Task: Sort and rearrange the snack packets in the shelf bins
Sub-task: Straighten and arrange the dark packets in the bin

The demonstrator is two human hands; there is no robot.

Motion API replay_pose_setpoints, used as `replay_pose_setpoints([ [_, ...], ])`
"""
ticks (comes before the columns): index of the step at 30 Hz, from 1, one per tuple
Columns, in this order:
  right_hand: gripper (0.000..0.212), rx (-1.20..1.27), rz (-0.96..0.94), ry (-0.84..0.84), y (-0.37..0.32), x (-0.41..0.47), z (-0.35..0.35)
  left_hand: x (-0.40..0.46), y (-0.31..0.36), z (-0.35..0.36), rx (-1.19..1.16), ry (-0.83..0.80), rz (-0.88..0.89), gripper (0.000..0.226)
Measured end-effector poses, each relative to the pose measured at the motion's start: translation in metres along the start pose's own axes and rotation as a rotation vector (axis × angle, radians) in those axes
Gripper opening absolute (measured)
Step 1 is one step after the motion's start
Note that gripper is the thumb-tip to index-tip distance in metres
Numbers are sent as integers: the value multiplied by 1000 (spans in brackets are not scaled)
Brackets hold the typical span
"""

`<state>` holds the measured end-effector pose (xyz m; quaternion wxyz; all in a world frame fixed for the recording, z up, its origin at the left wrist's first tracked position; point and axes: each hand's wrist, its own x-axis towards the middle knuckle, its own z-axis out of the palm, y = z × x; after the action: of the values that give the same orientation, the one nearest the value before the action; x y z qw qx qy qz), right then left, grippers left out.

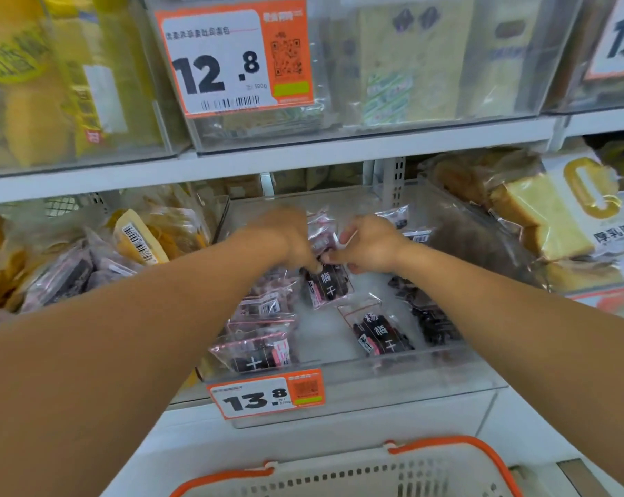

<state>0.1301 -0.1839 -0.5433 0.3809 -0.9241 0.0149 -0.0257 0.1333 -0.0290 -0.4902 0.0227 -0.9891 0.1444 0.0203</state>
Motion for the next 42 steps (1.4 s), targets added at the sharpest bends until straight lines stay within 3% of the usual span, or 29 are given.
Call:
replay_pose_setpoints([
  [3, 70, -200, 33, -172, -6, -5, 1, 17, 1, 17, 1, 19, -57, 53],
  [5, 71, -293, 62, -197, -10, -4, 7, 20, 2, 19, -10, 63, -63, 53],
  [8, 67, -107, 158, -176, -14, 0, 11, 21, 1, 20, -11, 81, -40, 63],
  [12, 51, 260, 172, -264, -3, 6, 21, 25, -3, 24, -102, 183, -5, 55],
  [17, 57, 223, -73, -109, 4, 9, 26, 17, 1, 30, -181, 225, -6, 60],
  [19, 55, 201, -67, -100, 0, 6, 26, 14, 1, 31, -187, 240, 8, 64],
  [22, 27, 167, 0, -181, -13, -3, 19, 11, 0, 30, -186, 252, 20, 64],
  [23, 27, 108, 17, -179, -16, -4, 14, 10, 0, 30, -181, 255, 23, 64],
  [26, 41, -278, -38, -138, -20, -10, -9, 8, -1, 31, -198, 265, 21, 63],
  [29, 43, -554, -10, -453, -16, -23, -22, 6, -3, 28, -250, 242, 37, 76],
  [31, 66, -679, -30, -616, -11, -31, -22, 2, -6, 18, -277, 217, 36, 85],
  [33, 91, -713, -18, -680, -11, -35, -21, -8, -11, 7, -233, 203, 57, 80],
  [35, 97, -754, -24, -692, -10, -32, -17, -23, -17, 1, -193, 214, 115, 62],
  [37, 93, -749, -45, -685, -13, -33, -12, -34, -23, 7, -213, 225, 190, 33],
  [39, 82, -642, -68, -681, -16, -34, -10, -39, -28, 16, -233, 194, 243, 21],
  [42, 31, -359, -218, -435, -16, -26, -14, -36, -30, 21, -293, 143, 216, 27],
])
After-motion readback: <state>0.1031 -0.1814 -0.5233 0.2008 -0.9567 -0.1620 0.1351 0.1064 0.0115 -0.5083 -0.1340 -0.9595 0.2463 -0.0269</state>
